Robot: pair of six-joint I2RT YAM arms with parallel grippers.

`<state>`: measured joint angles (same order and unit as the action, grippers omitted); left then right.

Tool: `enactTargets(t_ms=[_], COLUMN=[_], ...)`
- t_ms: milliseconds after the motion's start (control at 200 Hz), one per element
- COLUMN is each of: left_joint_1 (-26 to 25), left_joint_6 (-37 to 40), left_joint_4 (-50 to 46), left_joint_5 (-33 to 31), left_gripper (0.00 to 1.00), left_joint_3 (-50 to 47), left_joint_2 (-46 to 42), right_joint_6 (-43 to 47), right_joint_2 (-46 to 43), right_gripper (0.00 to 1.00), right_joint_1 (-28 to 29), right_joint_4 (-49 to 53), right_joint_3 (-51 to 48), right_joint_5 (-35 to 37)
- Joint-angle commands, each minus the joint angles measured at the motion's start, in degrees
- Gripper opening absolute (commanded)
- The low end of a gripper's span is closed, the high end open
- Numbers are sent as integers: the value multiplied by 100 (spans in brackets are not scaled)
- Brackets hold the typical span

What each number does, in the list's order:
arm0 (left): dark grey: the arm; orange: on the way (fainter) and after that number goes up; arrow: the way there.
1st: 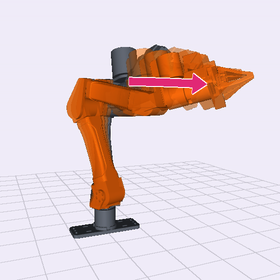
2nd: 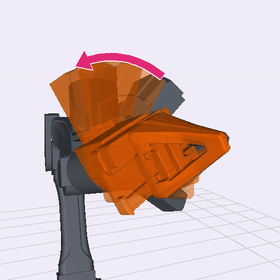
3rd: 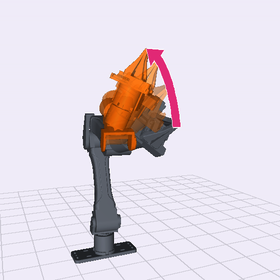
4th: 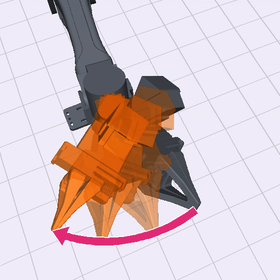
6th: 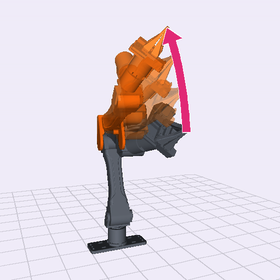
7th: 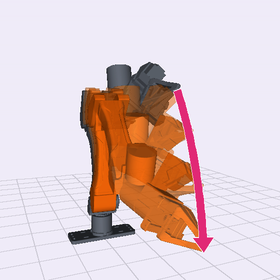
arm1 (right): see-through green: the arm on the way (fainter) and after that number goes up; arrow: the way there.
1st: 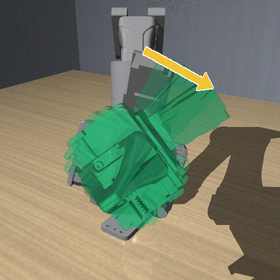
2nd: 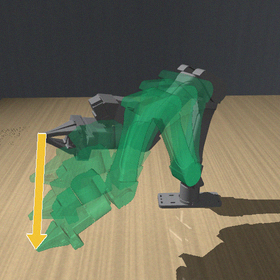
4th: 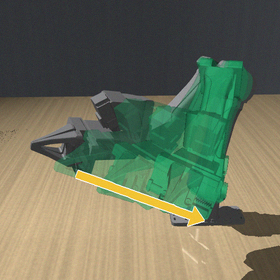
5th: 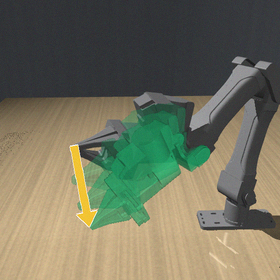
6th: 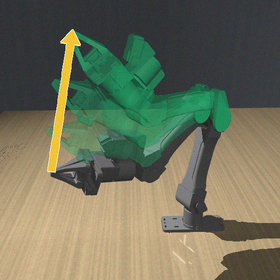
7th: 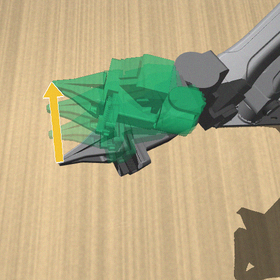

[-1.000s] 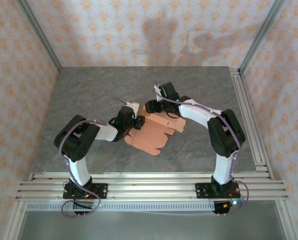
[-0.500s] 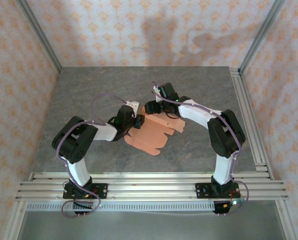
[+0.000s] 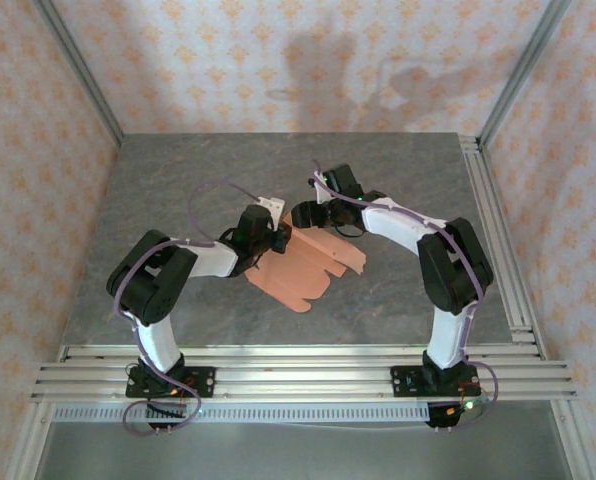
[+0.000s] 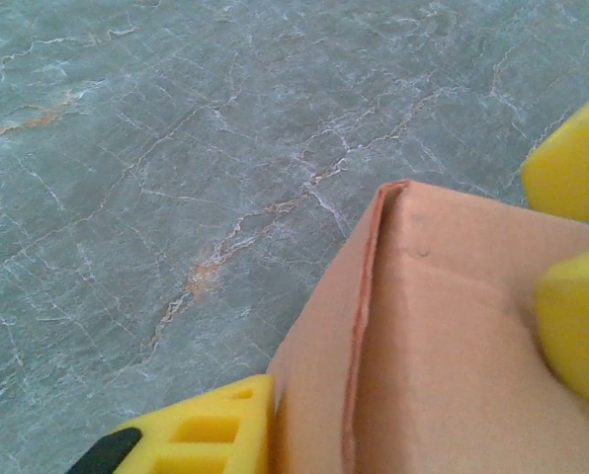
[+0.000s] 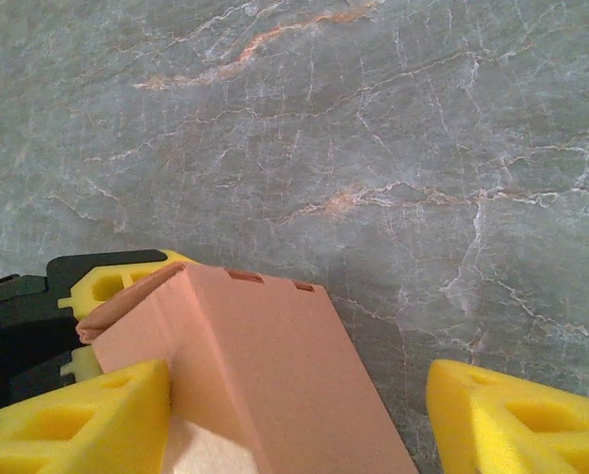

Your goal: Fold the paper box

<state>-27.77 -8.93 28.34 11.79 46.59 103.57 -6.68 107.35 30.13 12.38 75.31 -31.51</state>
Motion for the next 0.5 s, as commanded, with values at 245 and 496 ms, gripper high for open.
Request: enactTargets(t_ms=[245,496], left_joint_1=[13,5], left_joint_6=[5,57], left_joint_4=[79,183], left_joint_5=[-80,-95], left_gripper=[15,16], left_joint_3=[-3,-57], left_joint_2=[241,306], right_joint_6=[-999,-1595], right_joint_2=[-75,119], right_gripper=[75,75], right_joint_1=[-310,-432], right_joint_4=[-589,-1169], right_joint_3=[-273,-328], right_joint_5=[-598,-895])
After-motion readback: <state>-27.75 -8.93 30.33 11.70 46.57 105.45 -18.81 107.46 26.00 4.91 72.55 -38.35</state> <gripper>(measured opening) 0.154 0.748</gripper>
